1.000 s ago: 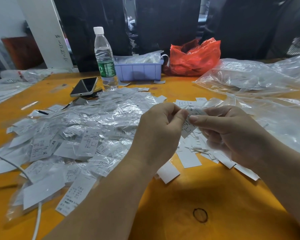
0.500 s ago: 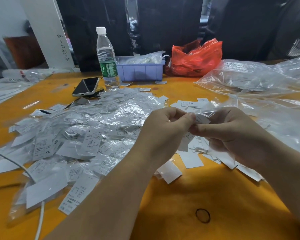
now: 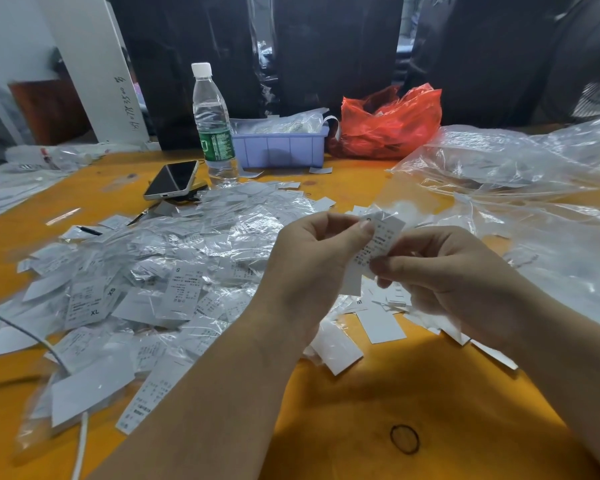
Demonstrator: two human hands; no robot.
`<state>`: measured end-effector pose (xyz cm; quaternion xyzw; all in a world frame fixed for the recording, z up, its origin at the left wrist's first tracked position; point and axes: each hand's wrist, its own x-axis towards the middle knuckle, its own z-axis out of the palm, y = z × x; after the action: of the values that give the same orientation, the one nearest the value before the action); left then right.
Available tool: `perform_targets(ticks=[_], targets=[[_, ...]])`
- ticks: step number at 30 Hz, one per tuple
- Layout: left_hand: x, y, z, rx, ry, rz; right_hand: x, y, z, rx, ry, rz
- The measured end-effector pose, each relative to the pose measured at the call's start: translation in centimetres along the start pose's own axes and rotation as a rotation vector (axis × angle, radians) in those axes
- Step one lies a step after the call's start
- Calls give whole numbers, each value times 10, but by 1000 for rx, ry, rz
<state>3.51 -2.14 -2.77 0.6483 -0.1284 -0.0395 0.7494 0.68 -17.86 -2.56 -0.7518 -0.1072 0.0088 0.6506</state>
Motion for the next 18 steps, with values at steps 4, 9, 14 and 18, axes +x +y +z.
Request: perform_targets(ticks=[4, 9, 14, 18], targets=[[-1, 1, 1, 56, 6, -4, 2, 2, -3, 29, 58, 29], [0, 4, -1, 67, -39, -67, 2, 0, -2, 14, -15, 62], [-1, 4, -1, 36, -45, -48, 2, 0, -1, 35, -1, 43], [0, 3, -1, 52, -21, -32, 1, -2, -1, 33, 54, -1]])
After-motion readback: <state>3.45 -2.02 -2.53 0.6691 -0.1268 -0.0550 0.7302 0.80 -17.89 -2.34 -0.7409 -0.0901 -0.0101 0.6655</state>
